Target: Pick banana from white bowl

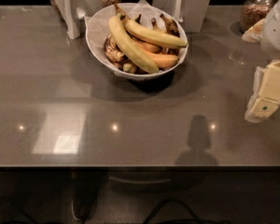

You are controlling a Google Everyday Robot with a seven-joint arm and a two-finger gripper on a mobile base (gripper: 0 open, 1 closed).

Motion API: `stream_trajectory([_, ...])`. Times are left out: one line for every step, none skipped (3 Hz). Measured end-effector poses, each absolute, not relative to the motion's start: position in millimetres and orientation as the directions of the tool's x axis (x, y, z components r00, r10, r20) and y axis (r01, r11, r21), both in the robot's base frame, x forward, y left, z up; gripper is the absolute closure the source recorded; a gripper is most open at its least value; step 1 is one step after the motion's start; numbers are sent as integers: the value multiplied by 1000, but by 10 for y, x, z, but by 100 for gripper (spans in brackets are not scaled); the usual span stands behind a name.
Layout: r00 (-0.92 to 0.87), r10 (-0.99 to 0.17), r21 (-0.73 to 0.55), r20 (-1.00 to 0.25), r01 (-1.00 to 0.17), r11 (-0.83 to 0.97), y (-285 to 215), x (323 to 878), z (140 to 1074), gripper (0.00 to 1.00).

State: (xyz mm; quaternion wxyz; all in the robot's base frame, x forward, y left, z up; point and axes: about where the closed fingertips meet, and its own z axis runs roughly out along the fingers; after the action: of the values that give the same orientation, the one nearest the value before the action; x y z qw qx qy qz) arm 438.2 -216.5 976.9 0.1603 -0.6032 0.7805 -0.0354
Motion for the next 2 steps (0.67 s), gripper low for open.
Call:
stream_trajectory([-221, -953, -249, -208, -930, 270, -2165, 4382, 9769, 0])
stream_trajectory([-216, -946, -262, -241, -924, 277, -2083, 4443, 9781, 0])
